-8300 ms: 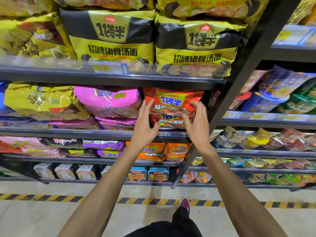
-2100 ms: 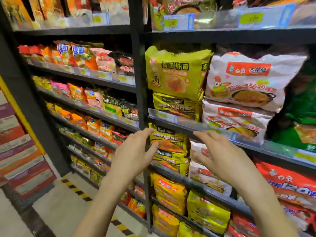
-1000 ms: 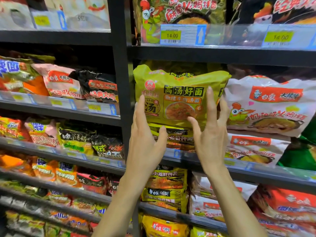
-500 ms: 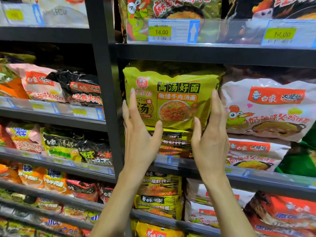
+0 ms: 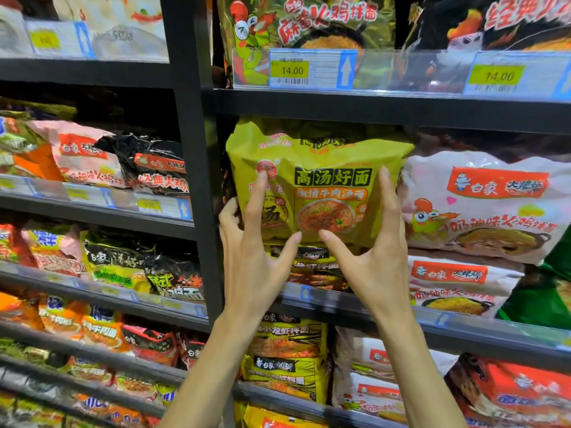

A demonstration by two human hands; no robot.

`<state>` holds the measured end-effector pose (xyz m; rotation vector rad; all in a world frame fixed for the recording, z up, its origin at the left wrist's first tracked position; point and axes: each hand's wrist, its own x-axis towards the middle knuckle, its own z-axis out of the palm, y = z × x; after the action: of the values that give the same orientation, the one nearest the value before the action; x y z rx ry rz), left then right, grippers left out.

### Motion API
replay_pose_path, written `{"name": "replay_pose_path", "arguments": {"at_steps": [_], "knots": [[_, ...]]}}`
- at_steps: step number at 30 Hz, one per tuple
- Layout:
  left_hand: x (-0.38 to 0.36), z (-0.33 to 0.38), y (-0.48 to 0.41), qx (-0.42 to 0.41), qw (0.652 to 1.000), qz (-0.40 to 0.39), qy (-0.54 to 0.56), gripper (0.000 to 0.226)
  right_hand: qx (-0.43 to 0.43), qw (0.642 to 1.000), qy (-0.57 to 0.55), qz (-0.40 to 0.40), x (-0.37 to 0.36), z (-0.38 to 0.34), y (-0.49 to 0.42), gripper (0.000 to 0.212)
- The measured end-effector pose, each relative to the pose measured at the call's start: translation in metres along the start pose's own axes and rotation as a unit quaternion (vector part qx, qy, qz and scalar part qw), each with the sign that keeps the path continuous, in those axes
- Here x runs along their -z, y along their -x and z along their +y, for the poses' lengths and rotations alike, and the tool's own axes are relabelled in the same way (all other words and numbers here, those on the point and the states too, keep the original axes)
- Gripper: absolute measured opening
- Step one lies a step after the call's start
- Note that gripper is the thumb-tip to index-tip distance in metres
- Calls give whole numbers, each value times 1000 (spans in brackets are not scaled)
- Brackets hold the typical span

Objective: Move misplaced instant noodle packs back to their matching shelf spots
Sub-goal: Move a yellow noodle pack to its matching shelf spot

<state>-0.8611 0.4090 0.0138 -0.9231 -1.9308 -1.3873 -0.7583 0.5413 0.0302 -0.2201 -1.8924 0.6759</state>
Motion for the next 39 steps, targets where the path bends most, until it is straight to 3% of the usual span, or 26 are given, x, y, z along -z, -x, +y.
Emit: {"name": "replay_pose_path", "arguments": {"at_steps": [6,11,18,33,39], "knots": [[1,1,2,-1,999,-12,-40,109,38,999,7,-13,1,9,3,100],[10,0,4,1,999,-15,40,117,68,998,-12,-3,0,2,9,94],[17,-1,8,-12,997,-13,76,110,103,994,-36,9,9,9,17,95],[22,13,32,-5,993,20,115,105,98,989,-108,28,24,13,21,91],[22,10,34,0,993,18,120,105,116,989,-91,15,25,13,16,78]]}}
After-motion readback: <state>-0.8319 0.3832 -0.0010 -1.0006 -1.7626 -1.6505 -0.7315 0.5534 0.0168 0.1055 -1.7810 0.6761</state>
